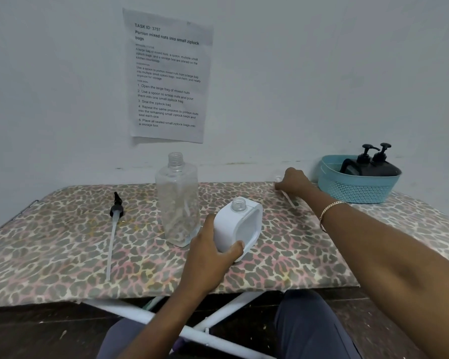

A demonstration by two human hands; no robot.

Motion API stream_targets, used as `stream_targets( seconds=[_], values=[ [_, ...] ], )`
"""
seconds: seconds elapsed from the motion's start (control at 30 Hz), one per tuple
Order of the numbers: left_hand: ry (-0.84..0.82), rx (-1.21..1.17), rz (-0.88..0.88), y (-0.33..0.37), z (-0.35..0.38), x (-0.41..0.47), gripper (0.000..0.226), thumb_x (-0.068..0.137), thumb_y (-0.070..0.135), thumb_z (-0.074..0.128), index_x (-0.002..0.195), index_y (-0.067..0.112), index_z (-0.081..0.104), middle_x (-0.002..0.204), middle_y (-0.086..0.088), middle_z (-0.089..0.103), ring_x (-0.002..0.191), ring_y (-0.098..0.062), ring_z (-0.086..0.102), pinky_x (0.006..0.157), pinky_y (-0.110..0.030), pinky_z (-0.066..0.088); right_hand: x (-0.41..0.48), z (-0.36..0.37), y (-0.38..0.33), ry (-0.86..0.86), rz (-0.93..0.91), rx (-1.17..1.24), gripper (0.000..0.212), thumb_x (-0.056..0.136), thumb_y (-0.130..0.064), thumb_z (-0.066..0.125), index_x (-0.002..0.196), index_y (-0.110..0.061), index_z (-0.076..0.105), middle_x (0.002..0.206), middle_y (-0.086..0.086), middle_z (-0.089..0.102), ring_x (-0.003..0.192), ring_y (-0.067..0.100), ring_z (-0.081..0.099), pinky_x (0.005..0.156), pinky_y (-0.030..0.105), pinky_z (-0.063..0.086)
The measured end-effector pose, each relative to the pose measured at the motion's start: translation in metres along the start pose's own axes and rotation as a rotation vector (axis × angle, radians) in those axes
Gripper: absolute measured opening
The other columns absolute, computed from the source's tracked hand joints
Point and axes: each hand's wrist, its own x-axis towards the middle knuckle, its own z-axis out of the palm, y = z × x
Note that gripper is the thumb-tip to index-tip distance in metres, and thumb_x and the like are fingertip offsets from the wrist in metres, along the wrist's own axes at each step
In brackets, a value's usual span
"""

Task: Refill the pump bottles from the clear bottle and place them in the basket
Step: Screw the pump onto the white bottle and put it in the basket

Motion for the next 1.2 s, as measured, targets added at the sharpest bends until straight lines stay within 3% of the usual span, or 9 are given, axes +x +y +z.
stream_targets(
  seconds=[0.07,0.17,0.23,0.3,0.43,0.67,0.87,1.03,1.2],
  values=[
    [-0.004,0.008,0.000,0.000,0.001,0.000,0.068,0.073,0.063,0.068,0.135,0.041,0.052,0.120,0.016,0.066,0.103,-0.005,0.068,0.074,-0.032,0.063,0.000,-0.006,-0.004,0.007,-0.002,0.146,0.030,0.084,-0.026,0.080,0.086,-0.003,0.062,0.093,0.024,0.073,0.075,0.032,0.068,0.069,0.042,0.058],
    [-0.012,0.025,-0.004,0.000,0.002,0.001,0.069,0.074,0.064,0.067,0.137,0.041,0.050,0.121,0.015,0.065,0.103,-0.005,0.068,0.073,-0.031,0.063,-0.014,-0.023,-0.018,-0.011,-0.054,0.444,0.030,0.087,-0.019,0.080,0.080,0.008,0.068,0.071,0.023,0.065,0.049,0.022,0.063,0.056,0.031,0.056],
    [-0.012,0.025,-0.009,0.000,0.004,0.004,0.069,0.074,0.064,0.067,0.137,0.041,0.049,0.122,0.014,0.065,0.103,-0.006,0.068,0.075,-0.034,0.063,-0.029,-0.041,-0.031,-0.031,-0.136,0.640,0.037,0.090,-0.016,0.078,0.093,0.020,0.068,0.077,0.030,0.067,0.056,0.024,0.065,0.060,0.032,0.059],
    [-0.016,0.033,-0.013,0.003,0.004,0.000,0.067,0.074,0.063,0.066,0.136,0.042,0.049,0.121,0.013,0.065,0.103,-0.008,0.068,0.076,-0.038,0.063,-0.059,-0.065,-0.047,-0.067,-0.230,0.819,0.031,0.095,-0.016,0.073,0.100,0.014,0.071,0.095,0.033,0.072,0.070,0.029,0.071,0.070,0.035,0.061],
    [-0.026,0.038,-0.021,0.004,0.001,-0.002,0.069,0.076,0.062,0.066,0.139,0.044,0.046,0.120,0.013,0.065,0.101,-0.010,0.069,0.075,-0.042,0.064,-0.109,-0.094,-0.077,-0.144,-0.416,1.038,0.026,0.102,-0.014,0.064,0.111,0.009,0.070,0.107,0.029,0.073,0.088,0.034,0.074,0.081,0.035,0.061],
    [-0.032,0.054,-0.047,0.007,0.000,-0.004,0.075,0.076,0.063,0.067,0.143,0.040,0.043,0.120,0.007,0.065,0.096,-0.019,0.071,0.070,-0.044,0.064,-0.155,-0.107,-0.100,-0.051,-0.665,0.997,0.024,0.103,-0.010,0.062,0.118,0.008,0.067,0.102,0.029,0.073,0.090,0.041,0.075,0.084,0.045,0.063],
    [-0.027,0.056,-0.043,0.009,0.000,-0.004,0.068,0.077,0.059,0.068,0.138,0.042,0.045,0.117,0.009,0.066,0.096,-0.016,0.070,0.070,-0.046,0.064,-0.169,-0.082,-0.099,-0.034,-0.652,0.860,0.024,0.101,-0.015,0.066,0.121,-0.004,0.069,0.101,0.017,0.077,0.093,0.031,0.077,0.085,0.043,0.063],
    [-0.021,0.064,-0.037,0.008,0.001,-0.003,0.069,0.077,0.060,0.068,0.139,0.040,0.045,0.118,0.009,0.066,0.099,-0.014,0.069,0.074,-0.046,0.063,-0.176,-0.050,-0.085,-0.014,-0.601,0.737,0.032,0.093,-0.036,0.073,0.121,-0.021,0.072,0.100,0.008,0.075,0.097,0.022,0.076,0.095,0.049,0.059],
    [-0.022,0.059,-0.031,0.007,0.001,-0.002,0.071,0.078,0.060,0.067,0.142,0.038,0.044,0.120,0.008,0.065,0.099,-0.013,0.069,0.075,-0.045,0.064,-0.188,-0.037,-0.073,-0.013,-0.567,0.731,0.024,0.095,-0.025,0.074,0.119,-0.021,0.076,0.107,-0.009,0.078,0.101,0.004,0.072,0.088,0.025,0.052]
  ],
)
